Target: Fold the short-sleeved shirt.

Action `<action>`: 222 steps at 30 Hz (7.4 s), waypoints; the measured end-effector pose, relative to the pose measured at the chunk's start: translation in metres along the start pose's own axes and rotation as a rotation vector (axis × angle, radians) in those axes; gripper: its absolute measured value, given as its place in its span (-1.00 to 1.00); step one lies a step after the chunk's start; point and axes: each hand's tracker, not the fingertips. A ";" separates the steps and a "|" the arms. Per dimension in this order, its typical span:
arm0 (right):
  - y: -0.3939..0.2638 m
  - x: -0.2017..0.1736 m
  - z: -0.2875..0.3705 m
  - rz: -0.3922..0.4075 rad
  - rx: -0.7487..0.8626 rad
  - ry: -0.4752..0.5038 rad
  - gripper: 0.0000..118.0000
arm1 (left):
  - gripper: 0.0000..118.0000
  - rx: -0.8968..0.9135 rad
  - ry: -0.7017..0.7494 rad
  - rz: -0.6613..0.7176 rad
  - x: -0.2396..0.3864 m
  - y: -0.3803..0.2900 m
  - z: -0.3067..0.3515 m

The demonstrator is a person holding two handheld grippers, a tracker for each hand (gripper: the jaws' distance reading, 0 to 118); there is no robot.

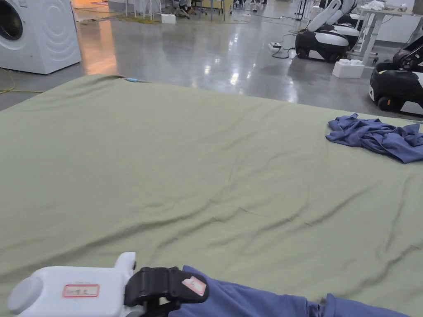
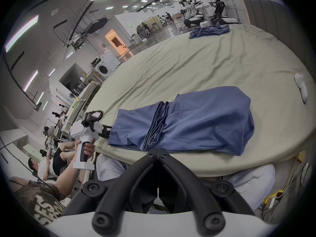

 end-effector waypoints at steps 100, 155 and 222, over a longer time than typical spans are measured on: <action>0.069 -0.006 -0.207 -0.035 -0.247 0.178 -0.97 | 0.81 0.218 0.232 -0.138 0.061 -0.013 0.016; 0.083 -0.127 -0.222 0.076 -0.275 0.102 -0.97 | 0.50 0.090 1.379 -0.241 -0.002 0.181 0.348; 0.051 -0.017 -0.013 0.416 0.813 -0.568 1.00 | 1.00 0.696 0.748 -0.999 0.243 -0.101 -0.026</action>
